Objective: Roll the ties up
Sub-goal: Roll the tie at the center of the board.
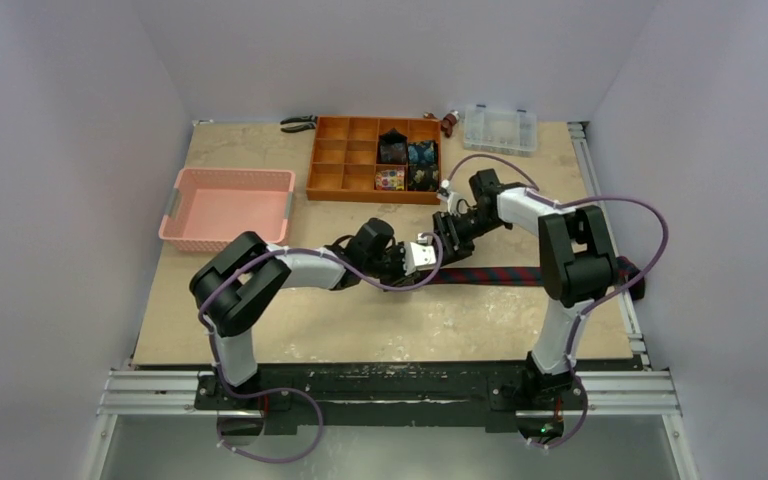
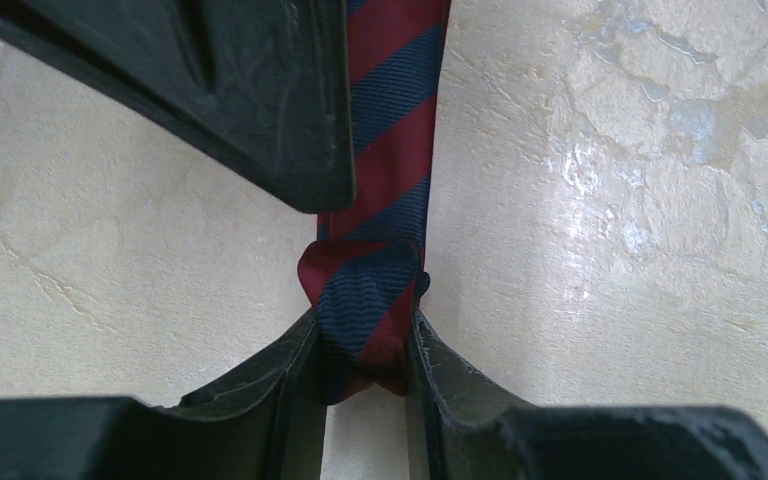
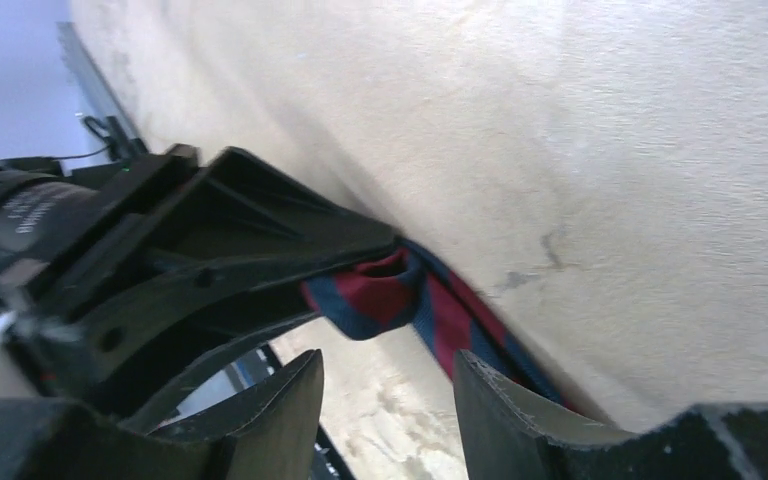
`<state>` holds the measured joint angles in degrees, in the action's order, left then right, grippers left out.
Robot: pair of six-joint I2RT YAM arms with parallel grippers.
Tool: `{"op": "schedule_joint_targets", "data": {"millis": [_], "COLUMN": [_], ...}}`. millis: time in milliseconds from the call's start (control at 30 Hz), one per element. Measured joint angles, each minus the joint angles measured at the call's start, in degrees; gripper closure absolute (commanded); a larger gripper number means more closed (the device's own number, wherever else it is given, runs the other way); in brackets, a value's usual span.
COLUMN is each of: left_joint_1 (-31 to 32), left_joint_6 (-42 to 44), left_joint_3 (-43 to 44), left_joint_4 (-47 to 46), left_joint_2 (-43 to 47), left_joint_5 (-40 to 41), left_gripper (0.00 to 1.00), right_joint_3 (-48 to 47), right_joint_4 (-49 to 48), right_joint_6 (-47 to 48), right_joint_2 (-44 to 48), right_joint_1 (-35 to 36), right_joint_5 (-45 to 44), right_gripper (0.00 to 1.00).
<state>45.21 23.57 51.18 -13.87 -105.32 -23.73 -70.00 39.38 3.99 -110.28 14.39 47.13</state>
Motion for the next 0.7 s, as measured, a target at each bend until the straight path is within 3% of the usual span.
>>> {"op": "schedule_joint_targets", "data": {"millis": [267,333,500,600,700], "left_joint_1": [1.44,1.49,1.66,1.70,1.70], "left_joint_6": [2.54,2.78,3.21,3.21,3.26], "left_joint_3": [1.97,1.97,1.97,1.99,1.99], "left_joint_4": [3.89,3.89,3.98,4.00,3.87], "left_joint_2": [0.00,0.00,0.00,0.00,-0.02], "left_joint_5": [2.97,3.04,3.28,3.41,3.30], "left_gripper": [0.78,0.78,0.76,0.70,0.54], "right_joint_3": [0.52,0.48,0.13,-0.02,0.04], "right_joint_4": [-1.97,-2.32,-2.58,-2.34,-1.99], "right_joint_6": [-4.42,-4.83,-6.01,-6.01,-5.09], "right_joint_2": [0.04,-1.66,-4.57,-4.42,-4.42], "right_joint_1": [2.78,3.61,3.65,3.61,3.39], "right_joint_5": [4.83,4.81,4.70,4.79,4.59], "right_gripper": [0.53,0.60,0.99,1.00,1.00]}}
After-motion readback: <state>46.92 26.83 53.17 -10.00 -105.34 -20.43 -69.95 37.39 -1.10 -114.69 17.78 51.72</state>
